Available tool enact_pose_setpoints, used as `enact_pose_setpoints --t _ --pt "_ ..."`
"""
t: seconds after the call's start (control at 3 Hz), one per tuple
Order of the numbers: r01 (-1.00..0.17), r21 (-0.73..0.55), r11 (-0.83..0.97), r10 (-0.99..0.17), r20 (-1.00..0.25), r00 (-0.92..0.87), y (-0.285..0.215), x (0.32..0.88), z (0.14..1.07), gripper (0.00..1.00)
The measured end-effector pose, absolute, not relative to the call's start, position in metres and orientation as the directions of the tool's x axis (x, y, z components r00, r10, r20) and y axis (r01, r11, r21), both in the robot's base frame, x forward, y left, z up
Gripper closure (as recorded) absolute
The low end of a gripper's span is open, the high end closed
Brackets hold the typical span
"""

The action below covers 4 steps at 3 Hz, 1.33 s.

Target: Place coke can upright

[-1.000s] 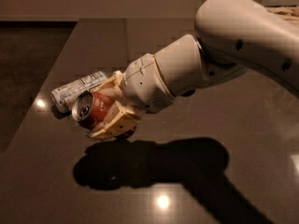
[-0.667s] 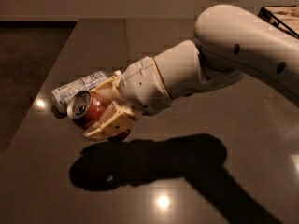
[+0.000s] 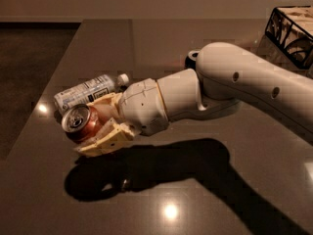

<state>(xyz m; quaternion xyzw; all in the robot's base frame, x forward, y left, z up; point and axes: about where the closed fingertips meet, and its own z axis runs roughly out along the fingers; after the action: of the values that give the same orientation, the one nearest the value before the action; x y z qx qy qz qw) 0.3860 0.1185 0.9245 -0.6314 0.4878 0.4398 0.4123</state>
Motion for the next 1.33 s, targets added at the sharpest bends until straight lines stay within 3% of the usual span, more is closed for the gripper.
enact_pose_setpoints --t 0.67,1.33 --pt "-0.985 -0.029 -0.173 -0.139 -0.989 0.053 0.13 0.382 0.904 1.0" --pt "-0.99 0.011 -0.141 -0.079 -0.997 0.0 0.133 0.381 0.893 0.58"
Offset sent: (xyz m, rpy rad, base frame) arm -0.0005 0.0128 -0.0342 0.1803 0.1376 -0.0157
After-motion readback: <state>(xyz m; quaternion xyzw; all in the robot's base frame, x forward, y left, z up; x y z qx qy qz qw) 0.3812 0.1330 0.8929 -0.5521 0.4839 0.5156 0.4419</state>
